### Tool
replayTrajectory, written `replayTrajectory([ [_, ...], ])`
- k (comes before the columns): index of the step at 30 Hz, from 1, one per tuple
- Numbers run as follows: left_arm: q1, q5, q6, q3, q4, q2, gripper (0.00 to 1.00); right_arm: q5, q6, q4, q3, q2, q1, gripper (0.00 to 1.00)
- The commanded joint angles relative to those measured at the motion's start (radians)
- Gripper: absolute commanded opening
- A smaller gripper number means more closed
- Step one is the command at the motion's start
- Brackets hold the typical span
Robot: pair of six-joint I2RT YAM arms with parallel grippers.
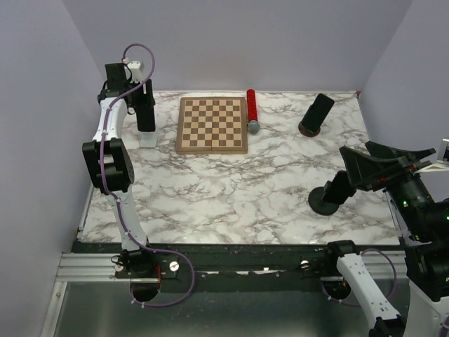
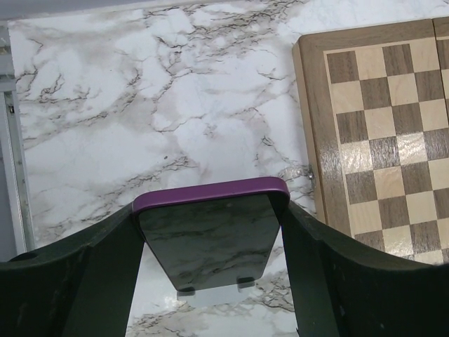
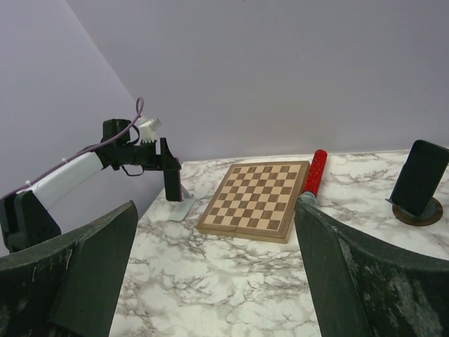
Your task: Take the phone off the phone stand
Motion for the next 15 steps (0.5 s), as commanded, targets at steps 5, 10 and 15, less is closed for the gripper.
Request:
replayTrajectory([
  [5, -0.006, -0.059, -0.113, 0.014, -0.006, -0.148, 0.19, -0.041, 0.024, 0.050, -0.001, -0.007, -0.004, 1.00],
  [10, -0.007, -0.136, -0.157, -0.012, -0.025, -0.234, 0.03, -0.055, 0.021, 0.047, 0.008, 0.002, -0.004, 1.00],
  [15, -0.013, -0.241, -0.287, -0.106, -0.122, -0.385, 0.00, -0.056, 0.024, 0.058, -0.007, -0.004, -0.004, 1.00],
])
